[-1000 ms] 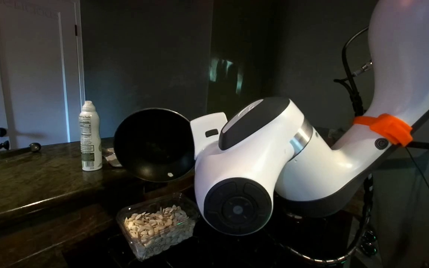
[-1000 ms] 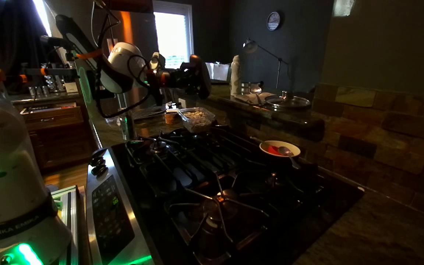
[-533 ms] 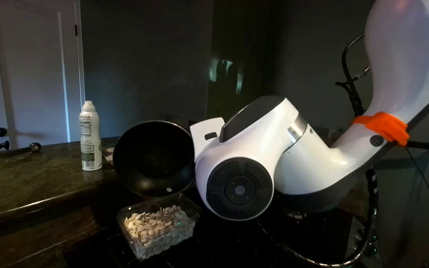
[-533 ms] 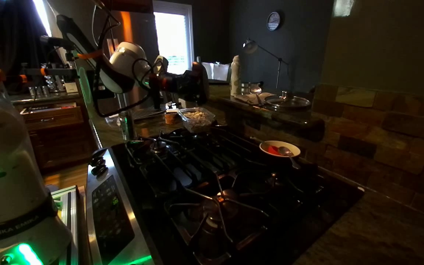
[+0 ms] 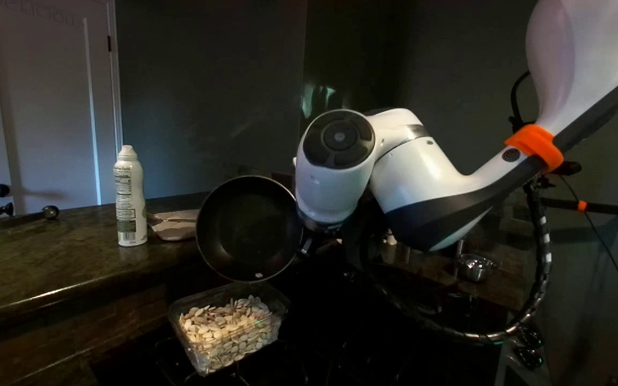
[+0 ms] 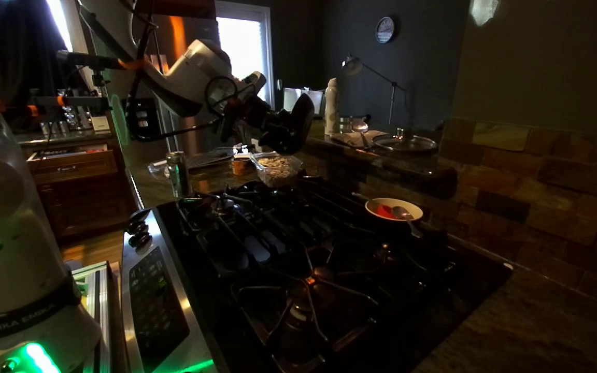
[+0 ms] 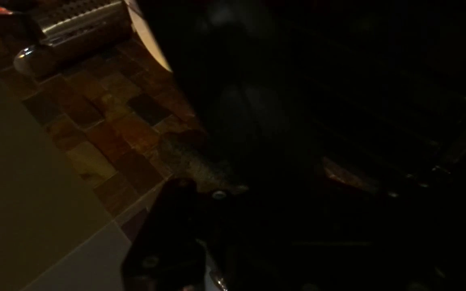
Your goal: Pour the contents on the pan into the clear bowl.
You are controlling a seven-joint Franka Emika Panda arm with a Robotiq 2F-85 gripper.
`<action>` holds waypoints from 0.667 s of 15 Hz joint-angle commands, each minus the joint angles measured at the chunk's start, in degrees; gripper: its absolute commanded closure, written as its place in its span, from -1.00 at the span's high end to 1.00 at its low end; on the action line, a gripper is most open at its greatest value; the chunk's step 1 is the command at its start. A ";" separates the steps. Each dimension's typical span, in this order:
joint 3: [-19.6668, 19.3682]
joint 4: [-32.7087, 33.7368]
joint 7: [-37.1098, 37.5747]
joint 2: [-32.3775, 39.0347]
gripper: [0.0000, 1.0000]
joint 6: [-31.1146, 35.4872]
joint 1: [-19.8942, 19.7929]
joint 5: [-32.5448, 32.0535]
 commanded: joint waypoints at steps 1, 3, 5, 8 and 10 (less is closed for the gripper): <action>-3.85 -0.30 -11.97 -3.46 -1.00 9.84 -2.29 12.11; -5.61 -1.21 -20.56 -4.43 -1.00 14.42 -3.25 20.68; -7.12 -3.56 -30.09 -6.11 -1.00 18.81 -3.62 28.89; -13.45 -8.79 -43.59 -9.38 -1.00 25.37 0.39 38.53; -16.66 -13.71 -52.44 -12.52 -1.00 31.85 1.24 43.48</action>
